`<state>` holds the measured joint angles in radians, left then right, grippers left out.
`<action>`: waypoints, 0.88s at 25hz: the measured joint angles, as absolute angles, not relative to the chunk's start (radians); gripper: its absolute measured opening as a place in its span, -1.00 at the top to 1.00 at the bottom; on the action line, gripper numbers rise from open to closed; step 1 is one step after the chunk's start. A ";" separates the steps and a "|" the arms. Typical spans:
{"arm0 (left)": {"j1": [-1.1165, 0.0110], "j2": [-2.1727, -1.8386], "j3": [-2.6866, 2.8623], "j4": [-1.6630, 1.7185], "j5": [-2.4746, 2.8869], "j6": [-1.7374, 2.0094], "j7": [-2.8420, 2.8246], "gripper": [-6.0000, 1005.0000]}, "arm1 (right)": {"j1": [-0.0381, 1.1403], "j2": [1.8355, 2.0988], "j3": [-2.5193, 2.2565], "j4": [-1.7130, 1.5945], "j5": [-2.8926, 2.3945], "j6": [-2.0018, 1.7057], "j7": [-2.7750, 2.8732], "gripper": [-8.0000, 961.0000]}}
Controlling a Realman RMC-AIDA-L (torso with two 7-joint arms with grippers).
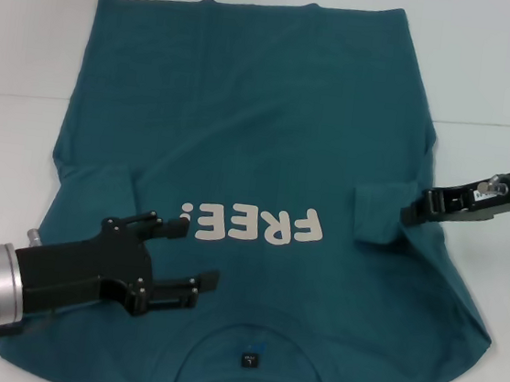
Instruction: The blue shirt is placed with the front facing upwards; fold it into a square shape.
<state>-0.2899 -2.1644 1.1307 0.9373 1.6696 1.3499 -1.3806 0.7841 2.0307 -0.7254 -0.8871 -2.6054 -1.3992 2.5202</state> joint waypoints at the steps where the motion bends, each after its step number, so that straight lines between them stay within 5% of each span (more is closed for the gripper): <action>1: -0.290 -2.164 1.131 0.937 1.670 1.350 -1.381 -0.67 | 0.786 2.031 -0.728 -0.880 -2.605 -1.395 2.520 0.96; 22: -0.290 -2.164 1.126 0.939 1.667 1.362 -1.377 -0.66 | 0.820 2.032 -0.733 -0.817 -2.605 -1.335 2.525 0.96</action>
